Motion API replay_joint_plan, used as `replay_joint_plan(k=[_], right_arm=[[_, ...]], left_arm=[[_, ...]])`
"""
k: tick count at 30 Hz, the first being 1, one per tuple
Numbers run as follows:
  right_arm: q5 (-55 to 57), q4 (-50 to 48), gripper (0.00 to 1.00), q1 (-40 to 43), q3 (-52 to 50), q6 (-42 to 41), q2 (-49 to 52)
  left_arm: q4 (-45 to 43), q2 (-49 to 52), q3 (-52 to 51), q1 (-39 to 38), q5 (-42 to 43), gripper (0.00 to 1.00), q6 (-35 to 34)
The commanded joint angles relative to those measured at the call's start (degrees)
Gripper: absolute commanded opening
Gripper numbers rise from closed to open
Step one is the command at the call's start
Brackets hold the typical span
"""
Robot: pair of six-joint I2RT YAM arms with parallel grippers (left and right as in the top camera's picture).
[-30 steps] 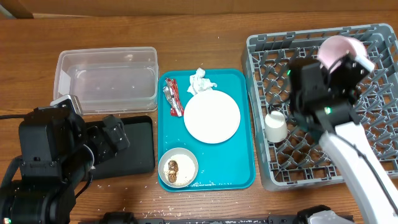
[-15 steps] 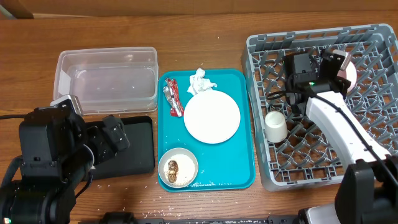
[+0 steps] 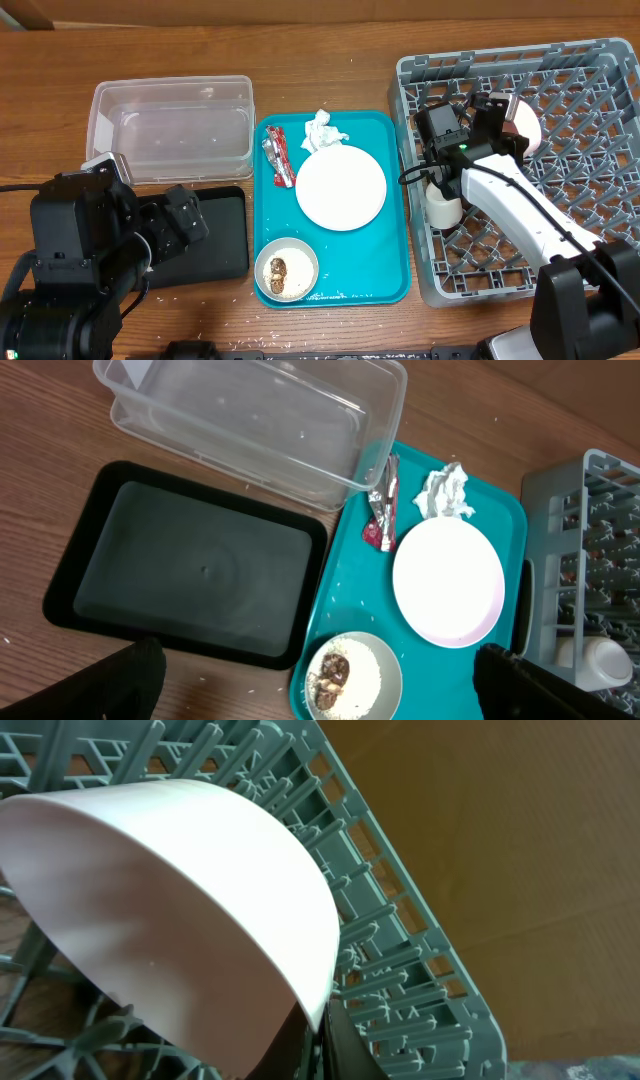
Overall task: Sort waste into correct bins and load items into the dishwasher
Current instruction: 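Set the pink bowl into the back of the dish rack, then grasp the white plate edge on the teal tray with the right gripper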
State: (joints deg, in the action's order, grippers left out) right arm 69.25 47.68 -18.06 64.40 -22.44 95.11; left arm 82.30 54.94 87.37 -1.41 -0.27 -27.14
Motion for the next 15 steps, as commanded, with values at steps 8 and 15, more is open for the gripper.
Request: replay_joint_plan(k=[8,15], right_arm=[[-0.44,5.81,0.55,-1.86,2.14,-4.63,-1.51],[-16.61,13.22,0.63,-7.15,11.89,-4.61,-5.99]], left_arm=[[-0.02,0.17,0.85,-0.11,-0.79,1.00,-1.18],[-0.02,0.17,0.85,-0.11,-0.79,1.00,-1.18]])
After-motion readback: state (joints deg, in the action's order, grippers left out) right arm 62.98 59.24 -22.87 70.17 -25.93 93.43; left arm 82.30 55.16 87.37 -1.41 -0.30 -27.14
